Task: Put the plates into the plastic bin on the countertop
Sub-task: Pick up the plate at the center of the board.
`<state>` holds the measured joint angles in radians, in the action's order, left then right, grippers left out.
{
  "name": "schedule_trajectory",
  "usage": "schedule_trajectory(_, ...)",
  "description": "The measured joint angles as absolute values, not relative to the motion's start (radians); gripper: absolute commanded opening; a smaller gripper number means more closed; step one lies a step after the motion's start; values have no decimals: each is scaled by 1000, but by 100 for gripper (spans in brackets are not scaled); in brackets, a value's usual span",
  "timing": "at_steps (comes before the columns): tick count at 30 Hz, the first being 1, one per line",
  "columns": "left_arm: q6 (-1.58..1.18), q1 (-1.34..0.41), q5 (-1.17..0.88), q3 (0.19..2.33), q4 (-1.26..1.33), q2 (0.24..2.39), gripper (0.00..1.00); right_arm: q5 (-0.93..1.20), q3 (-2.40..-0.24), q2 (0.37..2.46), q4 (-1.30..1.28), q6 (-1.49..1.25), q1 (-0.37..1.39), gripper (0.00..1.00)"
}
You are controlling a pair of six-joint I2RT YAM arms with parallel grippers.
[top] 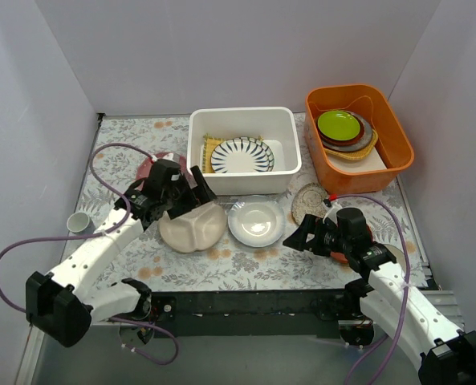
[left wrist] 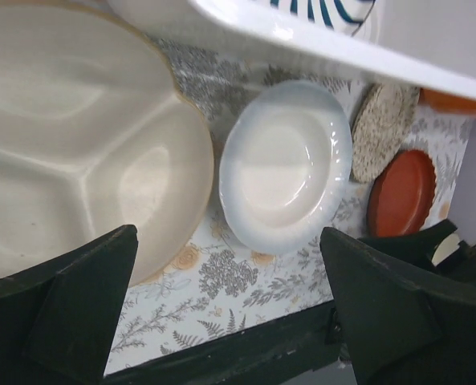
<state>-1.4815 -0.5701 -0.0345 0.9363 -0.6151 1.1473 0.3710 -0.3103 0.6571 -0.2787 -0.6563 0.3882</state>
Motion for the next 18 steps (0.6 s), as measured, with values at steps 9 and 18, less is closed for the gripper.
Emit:
schedule_trajectory(9,-1366,-273,-136,953,-656,1137,98,389,-310,654,-264,-656,388,98)
schedule_trajectory(18,-1330,36,-320,942,-602,1228,96,382,-337,653,-292,-643,388,98)
